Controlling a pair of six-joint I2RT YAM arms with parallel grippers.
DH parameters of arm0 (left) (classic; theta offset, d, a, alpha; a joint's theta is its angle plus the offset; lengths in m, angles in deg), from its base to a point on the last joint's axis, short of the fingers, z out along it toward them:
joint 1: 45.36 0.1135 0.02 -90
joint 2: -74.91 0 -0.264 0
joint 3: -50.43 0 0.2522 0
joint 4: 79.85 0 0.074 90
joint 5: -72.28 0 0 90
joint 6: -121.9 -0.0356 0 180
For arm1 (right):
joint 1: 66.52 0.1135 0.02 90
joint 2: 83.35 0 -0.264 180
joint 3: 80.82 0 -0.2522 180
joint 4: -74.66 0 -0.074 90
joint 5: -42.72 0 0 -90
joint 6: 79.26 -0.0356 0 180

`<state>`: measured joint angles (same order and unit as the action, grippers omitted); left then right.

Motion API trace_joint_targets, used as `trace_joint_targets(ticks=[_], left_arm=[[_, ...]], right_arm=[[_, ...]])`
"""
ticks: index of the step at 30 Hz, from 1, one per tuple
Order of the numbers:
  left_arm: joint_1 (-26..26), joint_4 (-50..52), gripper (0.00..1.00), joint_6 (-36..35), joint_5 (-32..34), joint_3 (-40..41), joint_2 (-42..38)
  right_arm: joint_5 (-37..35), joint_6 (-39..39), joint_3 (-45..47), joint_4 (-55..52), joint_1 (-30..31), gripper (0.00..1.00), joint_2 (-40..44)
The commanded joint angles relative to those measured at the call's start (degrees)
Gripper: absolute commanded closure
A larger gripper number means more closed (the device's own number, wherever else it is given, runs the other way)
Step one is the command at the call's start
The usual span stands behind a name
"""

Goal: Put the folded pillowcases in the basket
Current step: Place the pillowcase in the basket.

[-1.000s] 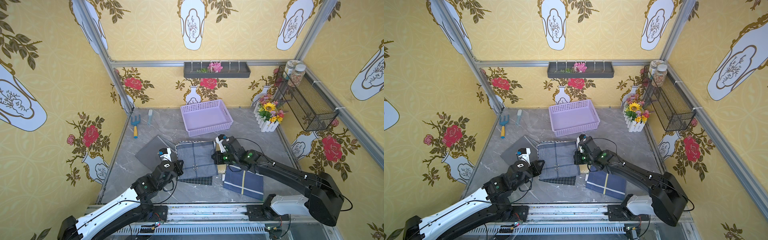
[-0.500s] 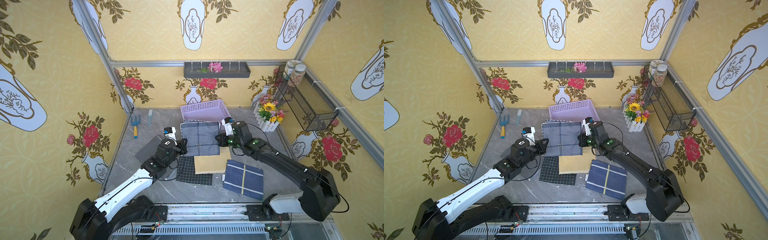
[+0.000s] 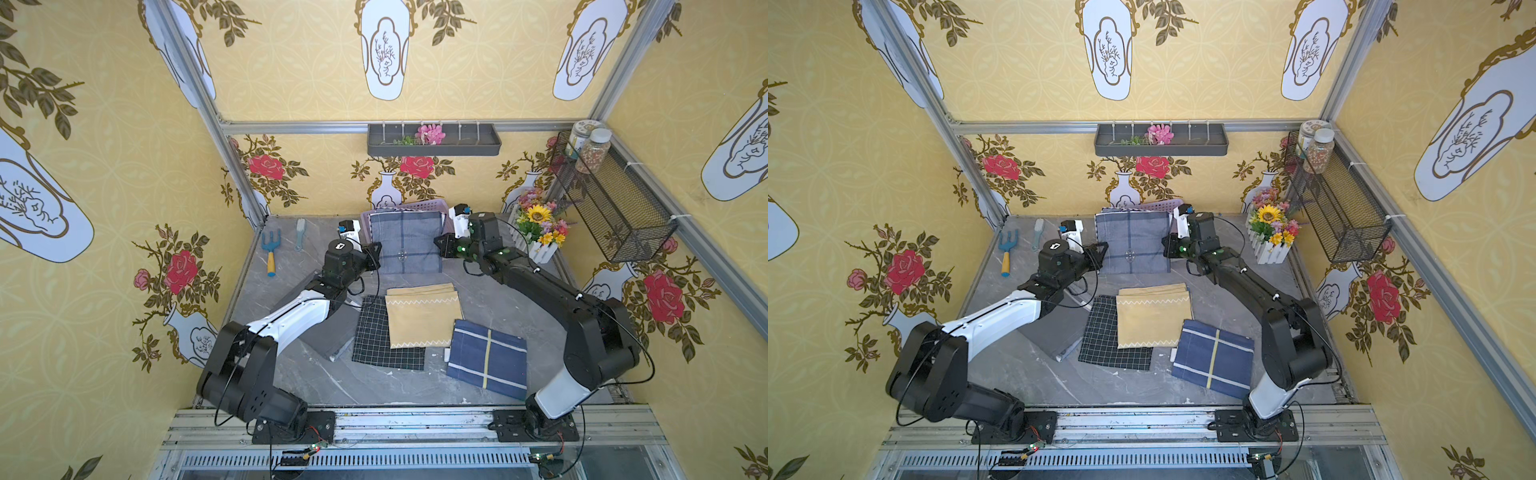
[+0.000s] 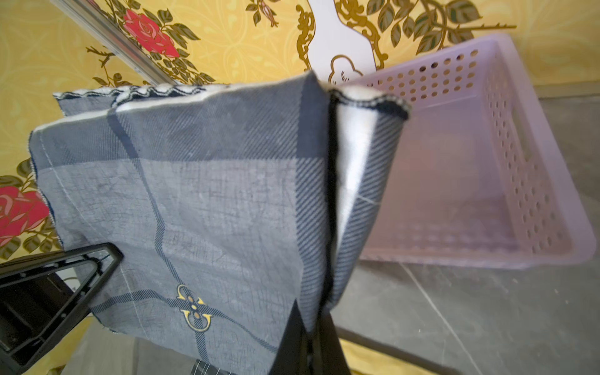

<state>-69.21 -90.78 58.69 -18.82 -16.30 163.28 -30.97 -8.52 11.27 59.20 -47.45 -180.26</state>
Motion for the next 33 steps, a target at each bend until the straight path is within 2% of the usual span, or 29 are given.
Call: trace_joint_targets(ticks=[1,10,17,33], left_arm=[[1.6,-5.1,1.0,-0.9,1.3,-3.8,5.3],[4.3,-5.0,1.0,1.2,-3.2,-15.8,19.7],[4.6,-4.1,1.0,1.9,-4.9,-21.5,27.3],[5.3,-2.3,1.0,3.3,-6.4,-27.4,34.9]], right_arm=[[-4.9,1.2,-4.5,1.9,-2.1,0.99,-4.2],[-1.7,1.4,-17.1,1.9,-6.5,0.98,-17.5],[0.2,0.9,-21.9,4.6,-8.5,0.98,-24.5],[3.2,-0.6,-28.7,5.3,-10.5,0.96,-32.3]])
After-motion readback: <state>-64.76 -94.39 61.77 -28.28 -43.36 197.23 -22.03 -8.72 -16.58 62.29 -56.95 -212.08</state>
